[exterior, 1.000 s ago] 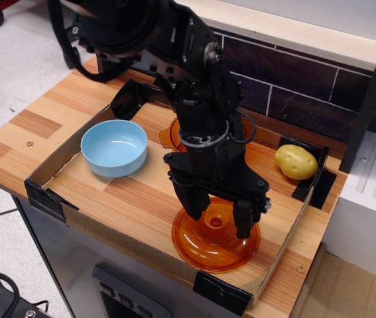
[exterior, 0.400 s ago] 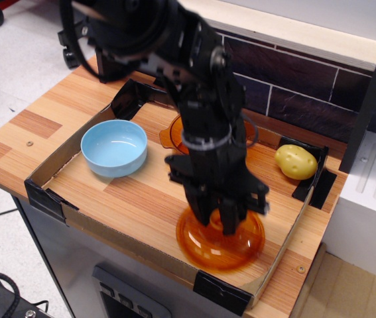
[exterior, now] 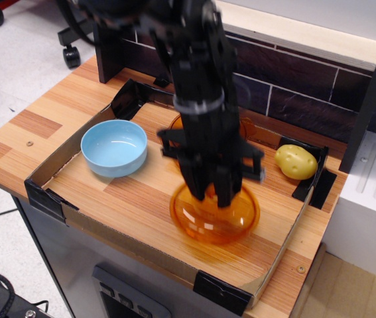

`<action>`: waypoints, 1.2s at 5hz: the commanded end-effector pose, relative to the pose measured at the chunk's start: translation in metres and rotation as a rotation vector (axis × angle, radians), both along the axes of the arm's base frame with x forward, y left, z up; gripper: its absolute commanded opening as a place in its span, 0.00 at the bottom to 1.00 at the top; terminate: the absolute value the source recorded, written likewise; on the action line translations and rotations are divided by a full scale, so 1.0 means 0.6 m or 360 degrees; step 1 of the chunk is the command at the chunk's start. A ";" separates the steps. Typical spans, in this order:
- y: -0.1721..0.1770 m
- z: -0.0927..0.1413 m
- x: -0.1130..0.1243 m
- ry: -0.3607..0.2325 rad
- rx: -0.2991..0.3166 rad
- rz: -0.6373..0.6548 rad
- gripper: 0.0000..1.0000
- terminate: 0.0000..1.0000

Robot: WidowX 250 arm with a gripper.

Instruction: Put lid on pot

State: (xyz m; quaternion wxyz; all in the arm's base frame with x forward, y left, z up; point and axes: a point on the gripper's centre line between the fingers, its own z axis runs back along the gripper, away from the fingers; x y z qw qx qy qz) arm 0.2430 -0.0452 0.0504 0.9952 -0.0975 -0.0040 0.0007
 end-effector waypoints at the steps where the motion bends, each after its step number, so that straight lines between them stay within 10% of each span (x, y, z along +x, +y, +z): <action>1: 0.021 0.091 0.032 -0.0062 -0.0105 0.0117 0.00 0.00; 6: 0.088 0.032 0.136 -0.0098 0.0048 0.0417 0.00 0.00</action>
